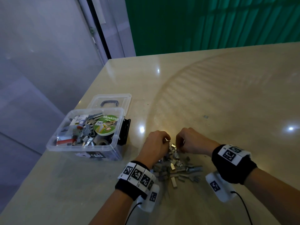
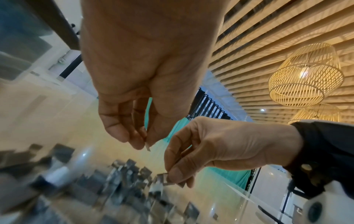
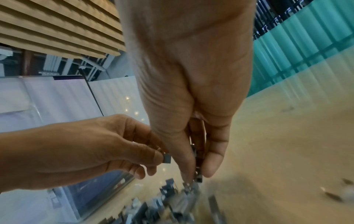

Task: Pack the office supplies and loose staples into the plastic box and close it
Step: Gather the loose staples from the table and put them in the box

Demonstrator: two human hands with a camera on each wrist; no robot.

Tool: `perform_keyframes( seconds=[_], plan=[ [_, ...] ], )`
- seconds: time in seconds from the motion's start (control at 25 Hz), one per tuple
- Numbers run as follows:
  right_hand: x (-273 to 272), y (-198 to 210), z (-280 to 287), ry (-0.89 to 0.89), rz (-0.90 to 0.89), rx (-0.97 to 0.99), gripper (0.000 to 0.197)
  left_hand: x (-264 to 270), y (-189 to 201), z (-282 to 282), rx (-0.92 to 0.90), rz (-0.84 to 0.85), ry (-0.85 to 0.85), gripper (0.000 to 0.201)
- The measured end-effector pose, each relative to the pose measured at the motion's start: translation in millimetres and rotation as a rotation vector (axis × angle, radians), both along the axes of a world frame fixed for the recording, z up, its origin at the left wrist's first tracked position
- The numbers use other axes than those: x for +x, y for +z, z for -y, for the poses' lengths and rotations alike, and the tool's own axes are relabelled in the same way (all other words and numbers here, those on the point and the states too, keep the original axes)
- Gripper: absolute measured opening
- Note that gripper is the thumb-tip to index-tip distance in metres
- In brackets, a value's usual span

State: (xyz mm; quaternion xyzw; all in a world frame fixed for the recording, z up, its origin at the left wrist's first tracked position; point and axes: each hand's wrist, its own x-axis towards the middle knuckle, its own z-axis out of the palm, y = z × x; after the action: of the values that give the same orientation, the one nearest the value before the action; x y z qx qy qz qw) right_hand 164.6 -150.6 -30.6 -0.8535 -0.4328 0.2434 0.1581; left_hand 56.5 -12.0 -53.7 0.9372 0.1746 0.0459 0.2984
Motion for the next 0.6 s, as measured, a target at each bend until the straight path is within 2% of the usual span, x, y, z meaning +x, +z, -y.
perform_keyframes(
  seconds=[0.12,0.24,0.4,0.52,0.6],
  plan=[
    [4.8,13.8,-6.7,0.010,-0.031,0.040,0.007,-2.9,14.6,-4.0,0.040,0.027,-0.014,0.021],
    [5.6,24.2,-16.4,0.041,-0.052,-0.004,0.011,-10.5,31.7,-13.3,0.032,0.056,-0.021,0.019],
    [-1.8,45.3,-28.2,0.027,-0.064,0.021,0.009,-33.1,67.0,-27.5,0.057,0.130,-0.067,0.018],
    [-19.5,82.2,-55.4,0.038,-0.081,0.127,0.009,-70.7,101.3,-61.8,0.050,0.228,-0.042,0.014],
    [-31.3,102.1,-83.4,0.020,-0.134,0.262,0.008,-96.5,116.1,-98.5,0.044,0.280,0.051,0.011]
  ],
)
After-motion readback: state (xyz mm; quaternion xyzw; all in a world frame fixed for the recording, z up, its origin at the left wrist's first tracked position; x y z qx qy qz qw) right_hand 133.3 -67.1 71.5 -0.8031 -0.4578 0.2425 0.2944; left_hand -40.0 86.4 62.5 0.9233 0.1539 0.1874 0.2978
